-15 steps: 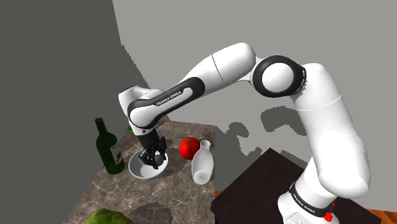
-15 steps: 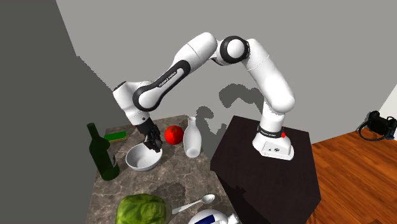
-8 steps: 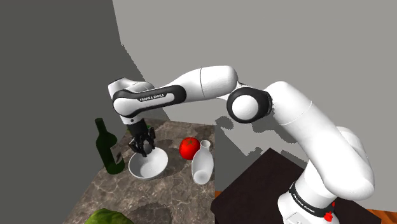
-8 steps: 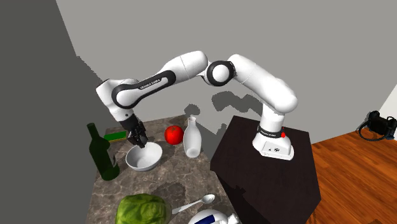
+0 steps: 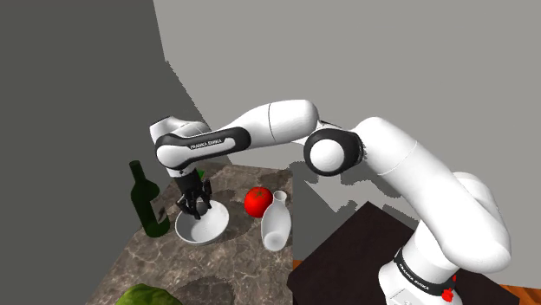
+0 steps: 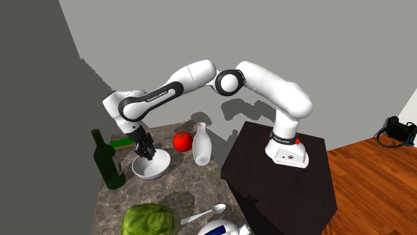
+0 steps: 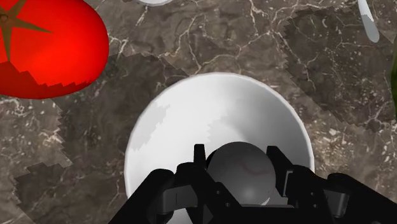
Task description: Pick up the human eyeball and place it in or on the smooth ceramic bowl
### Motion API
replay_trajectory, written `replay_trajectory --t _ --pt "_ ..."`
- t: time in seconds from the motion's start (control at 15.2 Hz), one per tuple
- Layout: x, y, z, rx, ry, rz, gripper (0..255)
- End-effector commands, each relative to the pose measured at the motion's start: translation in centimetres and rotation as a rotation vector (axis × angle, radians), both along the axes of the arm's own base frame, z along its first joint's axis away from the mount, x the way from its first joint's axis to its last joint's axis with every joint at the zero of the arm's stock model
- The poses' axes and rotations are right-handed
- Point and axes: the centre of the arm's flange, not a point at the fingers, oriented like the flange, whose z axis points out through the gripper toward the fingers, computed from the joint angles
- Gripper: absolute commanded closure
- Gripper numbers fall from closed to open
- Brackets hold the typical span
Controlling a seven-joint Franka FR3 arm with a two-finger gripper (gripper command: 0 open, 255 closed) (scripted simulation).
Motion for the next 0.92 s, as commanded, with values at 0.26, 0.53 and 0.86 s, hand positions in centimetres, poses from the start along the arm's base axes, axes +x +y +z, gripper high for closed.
replay_trajectory --t 0.26,0.53,0.86 --pt "0.0 0.0 -3.2 0.0 0.0 0.0 255" --pt "0.0 0.0 -3.2 0.0 0.0 0.0 255" --pt "0.0 0.0 -3.2 0.0 0.0 0.0 0"
